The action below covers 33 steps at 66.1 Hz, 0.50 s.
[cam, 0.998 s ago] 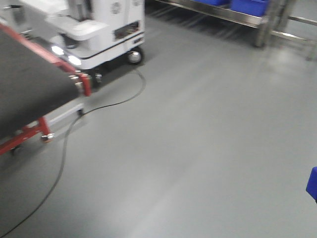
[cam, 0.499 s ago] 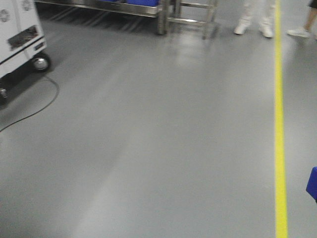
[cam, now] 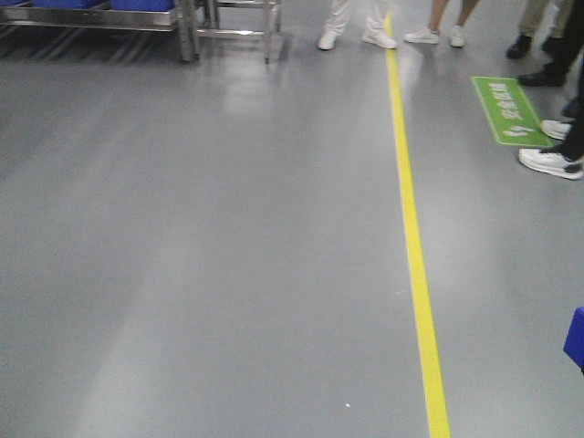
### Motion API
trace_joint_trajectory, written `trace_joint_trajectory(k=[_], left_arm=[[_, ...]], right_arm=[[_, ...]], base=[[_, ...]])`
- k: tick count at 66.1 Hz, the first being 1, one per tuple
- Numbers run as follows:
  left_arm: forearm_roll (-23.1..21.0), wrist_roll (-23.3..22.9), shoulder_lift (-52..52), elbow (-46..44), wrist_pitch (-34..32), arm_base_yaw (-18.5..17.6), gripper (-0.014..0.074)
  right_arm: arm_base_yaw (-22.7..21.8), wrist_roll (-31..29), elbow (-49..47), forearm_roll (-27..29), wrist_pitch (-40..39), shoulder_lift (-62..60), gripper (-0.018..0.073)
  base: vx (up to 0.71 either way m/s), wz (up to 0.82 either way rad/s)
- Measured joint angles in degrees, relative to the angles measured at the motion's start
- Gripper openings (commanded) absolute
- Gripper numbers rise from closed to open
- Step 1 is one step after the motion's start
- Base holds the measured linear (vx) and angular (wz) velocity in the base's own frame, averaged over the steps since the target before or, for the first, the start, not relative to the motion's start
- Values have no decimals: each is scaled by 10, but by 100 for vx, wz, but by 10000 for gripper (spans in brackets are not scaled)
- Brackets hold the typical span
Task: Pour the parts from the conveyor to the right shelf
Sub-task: 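Drive away from the conveyor holding the block in the right gripper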
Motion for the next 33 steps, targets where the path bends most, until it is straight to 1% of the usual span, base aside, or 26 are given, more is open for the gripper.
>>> trace_joint_trajectory(k=[18,33], left_arm=[[0,0,0,0,0,0,-6],[0,0,0,0,0,0,-6]], right_arm=[[0,0,0,0,0,0,-5],[0,0,0,0,0,0,-5]], base=[[-10,-35],[0,-11]])
